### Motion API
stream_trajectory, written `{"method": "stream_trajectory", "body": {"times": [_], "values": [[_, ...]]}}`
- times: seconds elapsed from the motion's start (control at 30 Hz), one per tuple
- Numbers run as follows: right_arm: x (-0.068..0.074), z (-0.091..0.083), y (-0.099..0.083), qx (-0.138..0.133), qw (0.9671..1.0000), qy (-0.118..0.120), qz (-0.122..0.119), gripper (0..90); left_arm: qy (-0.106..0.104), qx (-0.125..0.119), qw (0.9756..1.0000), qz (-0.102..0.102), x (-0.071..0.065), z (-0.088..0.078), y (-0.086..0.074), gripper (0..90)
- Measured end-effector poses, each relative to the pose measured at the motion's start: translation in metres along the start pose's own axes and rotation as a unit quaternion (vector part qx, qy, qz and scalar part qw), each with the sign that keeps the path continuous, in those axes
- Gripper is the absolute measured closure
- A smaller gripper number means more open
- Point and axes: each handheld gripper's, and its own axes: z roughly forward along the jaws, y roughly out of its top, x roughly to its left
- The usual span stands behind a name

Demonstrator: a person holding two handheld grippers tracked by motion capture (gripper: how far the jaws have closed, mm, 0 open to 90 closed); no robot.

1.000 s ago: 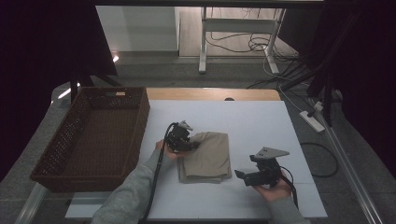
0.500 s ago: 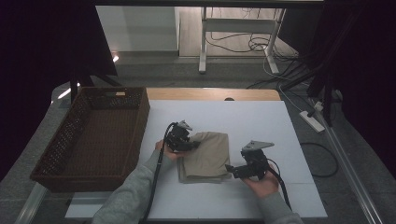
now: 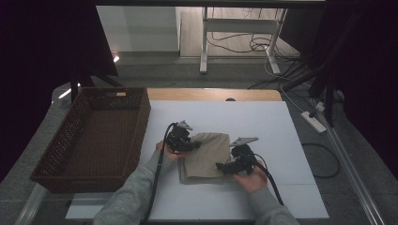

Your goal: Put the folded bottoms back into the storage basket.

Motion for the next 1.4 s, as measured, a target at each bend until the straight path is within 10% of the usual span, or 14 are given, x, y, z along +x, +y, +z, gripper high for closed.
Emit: {"method": "stream_trajectory", "body": {"times": [0.63, 1.0, 1.4], "values": [[0.007, 0.009, -0.004, 0.043, 0.9985, 0.005, 0.034, 8.2, 0.000, -0.001, 1.0000, 0.000, 0.001, -0.001, -0.001, 68.8], [0.014, 0.005, -0.004, 0.043, 0.9987, 0.004, 0.026, 32.7, 0.000, -0.004, 1.0000, -0.001, -0.001, -0.003, -0.001, 68.8], [0.012, 0.004, -0.005, 0.042, 0.9964, 0.060, 0.042, 64.3, 0.000, -0.009, 1.0000, -0.001, -0.002, -0.006, -0.001, 68.8]]}}
